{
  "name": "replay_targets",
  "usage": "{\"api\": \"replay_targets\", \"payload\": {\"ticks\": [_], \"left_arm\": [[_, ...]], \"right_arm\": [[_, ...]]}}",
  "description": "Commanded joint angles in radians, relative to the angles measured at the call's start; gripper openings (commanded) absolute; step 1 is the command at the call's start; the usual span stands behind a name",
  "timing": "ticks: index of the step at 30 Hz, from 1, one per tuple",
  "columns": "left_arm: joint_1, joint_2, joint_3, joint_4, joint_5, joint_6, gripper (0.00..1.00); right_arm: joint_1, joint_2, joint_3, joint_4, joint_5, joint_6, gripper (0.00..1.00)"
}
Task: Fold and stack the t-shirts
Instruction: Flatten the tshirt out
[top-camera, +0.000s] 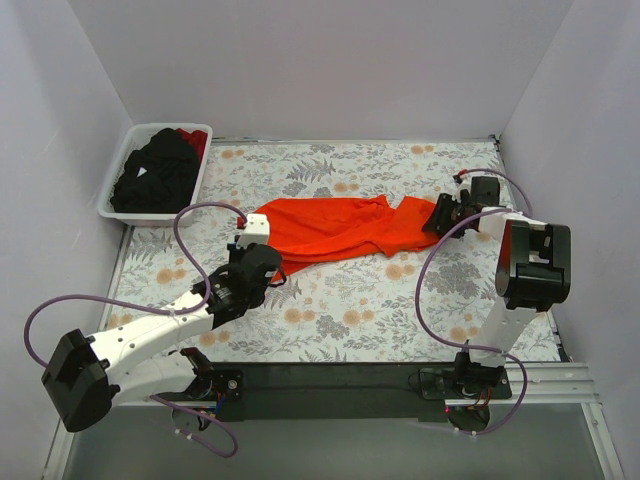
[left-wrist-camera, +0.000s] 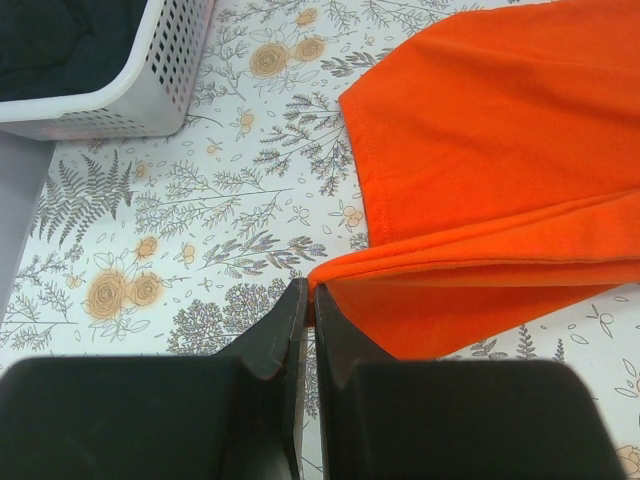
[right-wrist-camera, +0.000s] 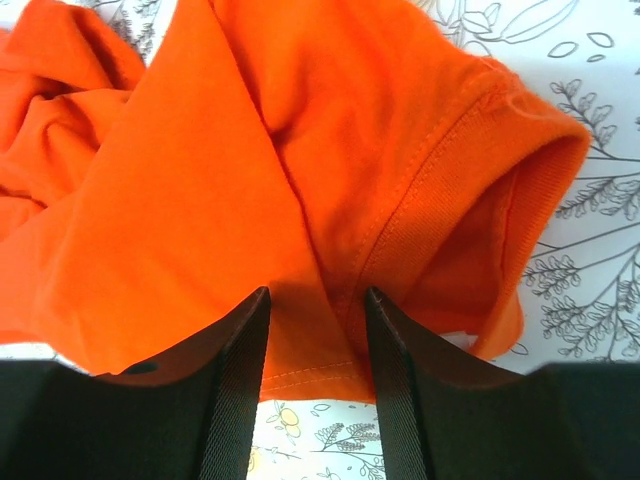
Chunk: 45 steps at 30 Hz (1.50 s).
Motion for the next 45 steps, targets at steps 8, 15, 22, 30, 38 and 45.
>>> {"api": "replay_targets", "payload": {"ticks": [8,15,22,30,38,45], "left_arm": [[0.006,0.008,-0.004,0.024,-0.008,0.003,0.00],[0.006,0.008,-0.004,0.024,-0.005,0.003,0.00],[0.006,0.011,-0.003,0.024,-0.003,0.005,0.00],[0.006,0.013,-0.003,0.022,-0.005,0.005,0.00],[0.006,0.019,-0.001,0.022,0.000,0.006,0.00],[0.006,0.018,-0.001,0.022,0.002,0.006,0.00]], "right_arm": [[-0.008,-0.048,-0.044,0.033,-0.204,0.012,0.40],[-0.010,-0.098,-0.059,0.031,-0.233,0.030,0.36],[-0.010,-0.137,-0.070,0.031,-0.254,0.041,0.31],[-0.010,-0.106,-0.094,0.036,-0.274,0.038,0.29],[-0.003,-0.082,-0.100,0.031,-0.287,0.061,0.41],[0.010,-0.106,-0.120,0.002,-0.256,0.078,0.43]]}}
